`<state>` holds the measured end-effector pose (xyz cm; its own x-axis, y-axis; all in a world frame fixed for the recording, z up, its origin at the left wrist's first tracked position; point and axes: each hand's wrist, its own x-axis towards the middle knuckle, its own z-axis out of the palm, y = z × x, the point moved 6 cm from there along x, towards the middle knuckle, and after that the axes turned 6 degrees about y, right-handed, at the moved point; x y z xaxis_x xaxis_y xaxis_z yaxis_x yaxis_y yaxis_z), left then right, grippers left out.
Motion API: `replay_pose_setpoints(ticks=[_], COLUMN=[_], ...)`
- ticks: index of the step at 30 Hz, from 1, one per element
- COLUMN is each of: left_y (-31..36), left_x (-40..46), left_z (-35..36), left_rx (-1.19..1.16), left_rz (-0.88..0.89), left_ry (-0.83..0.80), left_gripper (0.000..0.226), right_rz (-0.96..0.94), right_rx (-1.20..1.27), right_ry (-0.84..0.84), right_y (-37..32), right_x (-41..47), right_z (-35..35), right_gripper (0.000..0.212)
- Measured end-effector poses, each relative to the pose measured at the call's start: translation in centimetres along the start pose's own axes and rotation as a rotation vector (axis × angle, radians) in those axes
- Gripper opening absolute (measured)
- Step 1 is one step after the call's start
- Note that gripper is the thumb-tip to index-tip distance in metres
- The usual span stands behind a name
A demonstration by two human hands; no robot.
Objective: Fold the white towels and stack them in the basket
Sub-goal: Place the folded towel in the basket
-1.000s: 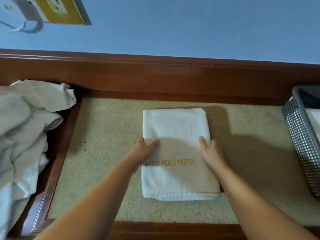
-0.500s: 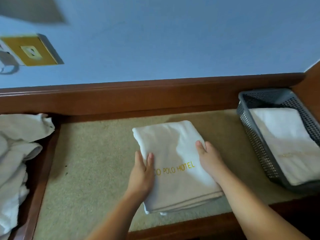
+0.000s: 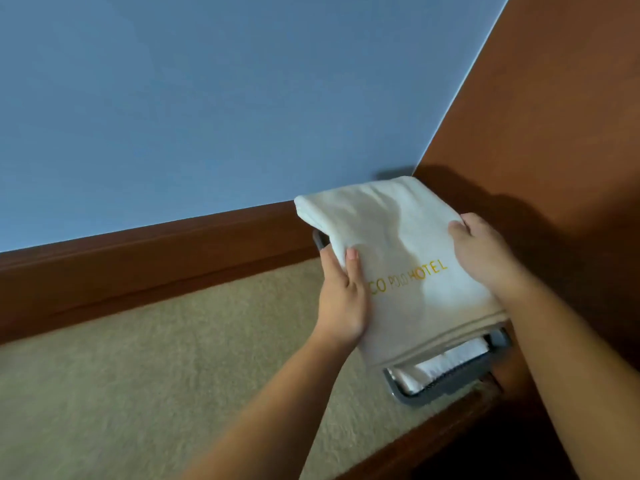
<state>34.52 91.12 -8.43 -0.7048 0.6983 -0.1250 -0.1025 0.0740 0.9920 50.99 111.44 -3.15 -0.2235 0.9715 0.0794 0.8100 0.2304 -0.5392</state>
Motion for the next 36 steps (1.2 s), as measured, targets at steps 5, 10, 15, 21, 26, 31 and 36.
replay_pose_setpoints(ticks=[5,10,15,21,26,31,36], left_y=[-6.8,-13.3,-13.2,-12.3,-9.3,-14.1,-15.3], left_x=[1.5,-1.1,-2.0,-4.2,1.4,8.7,9.2], left_z=[8.8,11.2,10.6,10.2,11.9,12.6,12.9], left_rx=[0.141,0.495,0.55,0.766,1.254,1.496,1.521], left_rz=[-0.248,-0.39,-0.272,-0.177,0.178,0.149,0.233], left_ry=[-0.111,-0.25,-0.213,-0.246,-0.289,-0.504,-0.559], left_gripper=[0.043,0.096,0.084,0.084,0.135,0.177,0.168], right_rz=[0.181,0.242,0.188,0.04,-0.346,-0.284,-0.233], right_rx=[-0.087,-0.244,-0.188,-0.297,-0.303,-0.444,-0.464], right_ry=[-0.142,-0.28,-0.22,-0.245,-0.113,-0.4,-0.382], right_y=[10.4,18.1,18.3,17.6,11.5,11.9,12.5], right_x=[4.1,1.2,1.7,1.7,2.2,3.5,4.0], right_z=[3.8,10.2,10.8,10.7,12.1,18.6,20.0], right_gripper=[0.036,0.06,0.055,0.054,0.062,0.069,0.074])
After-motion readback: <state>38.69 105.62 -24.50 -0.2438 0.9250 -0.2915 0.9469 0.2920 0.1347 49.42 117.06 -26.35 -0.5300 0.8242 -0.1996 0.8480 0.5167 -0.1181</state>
